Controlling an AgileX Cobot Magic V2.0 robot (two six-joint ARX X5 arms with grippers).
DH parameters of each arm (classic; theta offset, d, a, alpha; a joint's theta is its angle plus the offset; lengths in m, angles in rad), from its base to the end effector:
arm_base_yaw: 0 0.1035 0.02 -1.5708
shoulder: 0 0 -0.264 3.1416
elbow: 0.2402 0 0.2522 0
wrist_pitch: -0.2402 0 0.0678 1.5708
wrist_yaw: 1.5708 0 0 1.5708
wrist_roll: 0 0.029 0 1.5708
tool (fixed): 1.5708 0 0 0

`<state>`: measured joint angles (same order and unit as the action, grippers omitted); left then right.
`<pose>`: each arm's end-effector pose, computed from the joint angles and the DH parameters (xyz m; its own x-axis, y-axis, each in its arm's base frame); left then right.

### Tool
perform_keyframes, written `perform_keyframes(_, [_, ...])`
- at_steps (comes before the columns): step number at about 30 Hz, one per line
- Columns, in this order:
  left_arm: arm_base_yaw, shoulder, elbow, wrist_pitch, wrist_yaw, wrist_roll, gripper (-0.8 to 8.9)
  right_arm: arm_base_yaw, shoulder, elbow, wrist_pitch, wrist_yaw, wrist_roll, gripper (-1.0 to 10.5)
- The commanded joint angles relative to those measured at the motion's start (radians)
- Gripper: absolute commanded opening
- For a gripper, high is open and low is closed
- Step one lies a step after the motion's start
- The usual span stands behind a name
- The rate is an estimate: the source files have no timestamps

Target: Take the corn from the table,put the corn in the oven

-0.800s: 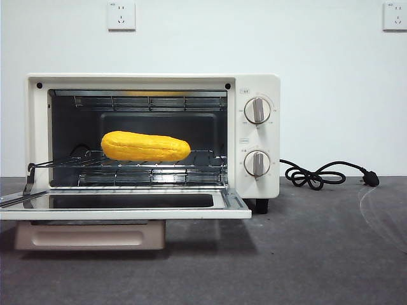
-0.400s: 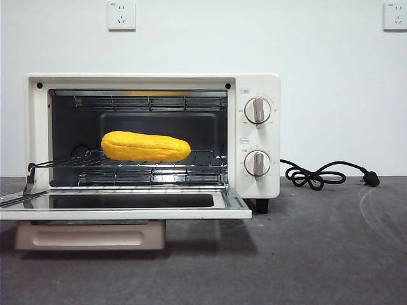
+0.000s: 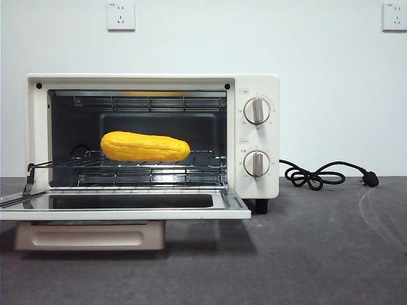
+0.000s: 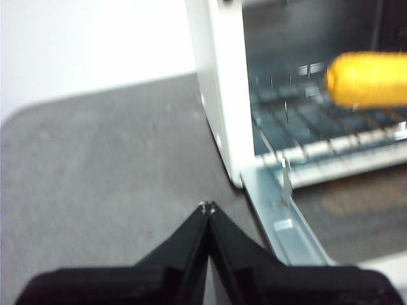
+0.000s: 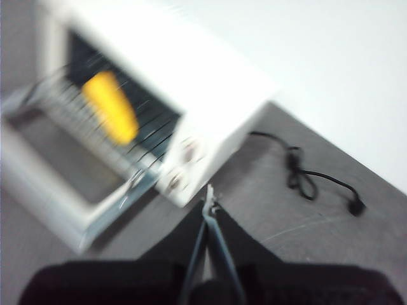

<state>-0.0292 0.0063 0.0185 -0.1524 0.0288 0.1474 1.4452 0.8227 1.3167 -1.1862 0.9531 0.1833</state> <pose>0.0960 -0.0036 0.1546 0.9885 -0.0577 -0.1397 0.0776 0.9869 0.1415 0.0351 0.0891 0.4120 0.8646 0.3402 -0.3696 -0.4731 0.7990 -0.3713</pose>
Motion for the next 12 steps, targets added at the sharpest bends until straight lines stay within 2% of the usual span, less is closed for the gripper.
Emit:
perform_keyframes(1, [0.002,0.0,-0.004,0.011,-0.003,-0.006,-0.03,-0.266,-0.007,-0.079,0.229,-0.036,-0.045,0.0])
perform_keyframes(2, [0.002,0.0,-0.004,0.011,-0.003,-0.006,-0.03,-0.356,-0.011,-0.109,0.303,-0.082,-0.057,0.0])
perform_keyframes(4, [0.002,0.0,-0.004,0.011,-0.003,-0.006,-0.04,-0.561,-0.017,-0.185,0.449,-0.263,-0.093,0.0])
perform_keyframes(7, [0.002,0.0,-0.004,0.01,-0.003,-0.006,-0.03,-0.883,-0.032,-0.322,0.633,-0.698,-0.153,0.0])
perform_keyframes(9, [0.003,0.0,-0.004,0.011,-0.003,-0.006,-0.03,-1.085,-0.05,-0.436,0.764,-0.981,-0.161,0.0])
perform_keyframes(11, [0.003,0.0,-0.004,0.01,-0.003,-0.006,-0.03,-1.237,-0.072,-0.549,0.878,-1.151,-0.16,0.0])
perform_keyframes(12, [0.005,0.0,-0.004,0.011,-0.002,-0.006,-0.03,-1.302,-0.087,-0.603,0.923,-1.191,-0.156,0.0])
